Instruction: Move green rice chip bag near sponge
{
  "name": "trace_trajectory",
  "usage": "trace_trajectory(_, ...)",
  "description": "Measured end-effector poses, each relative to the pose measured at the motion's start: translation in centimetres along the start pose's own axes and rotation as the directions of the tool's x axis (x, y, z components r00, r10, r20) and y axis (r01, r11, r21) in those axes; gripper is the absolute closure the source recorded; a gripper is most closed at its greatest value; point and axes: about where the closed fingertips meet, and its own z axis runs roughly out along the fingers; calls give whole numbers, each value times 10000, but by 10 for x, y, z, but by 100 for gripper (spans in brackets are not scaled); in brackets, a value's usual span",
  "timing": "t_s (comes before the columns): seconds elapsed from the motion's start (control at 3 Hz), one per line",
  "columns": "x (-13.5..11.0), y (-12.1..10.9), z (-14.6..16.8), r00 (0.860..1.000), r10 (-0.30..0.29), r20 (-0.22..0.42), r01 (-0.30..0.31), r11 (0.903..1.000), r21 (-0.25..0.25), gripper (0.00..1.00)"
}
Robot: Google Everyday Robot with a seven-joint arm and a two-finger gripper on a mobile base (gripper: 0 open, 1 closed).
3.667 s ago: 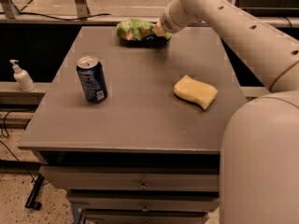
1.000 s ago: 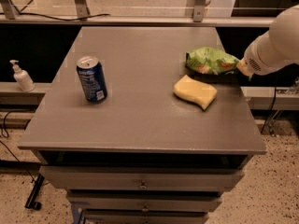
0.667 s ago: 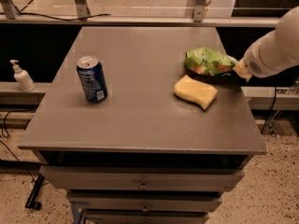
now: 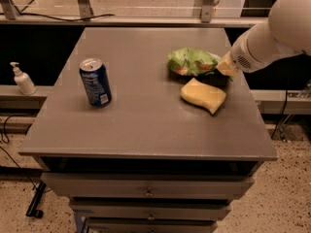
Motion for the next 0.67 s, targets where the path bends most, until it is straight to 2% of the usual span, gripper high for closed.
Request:
trace_trajectory(0.33, -11, 0, 3, 9996, -256, 88, 257, 9994, -227, 12)
trace_trajectory(0.67, -9, -3, -1, 9996, -291, -4, 291, 9994, -180, 0)
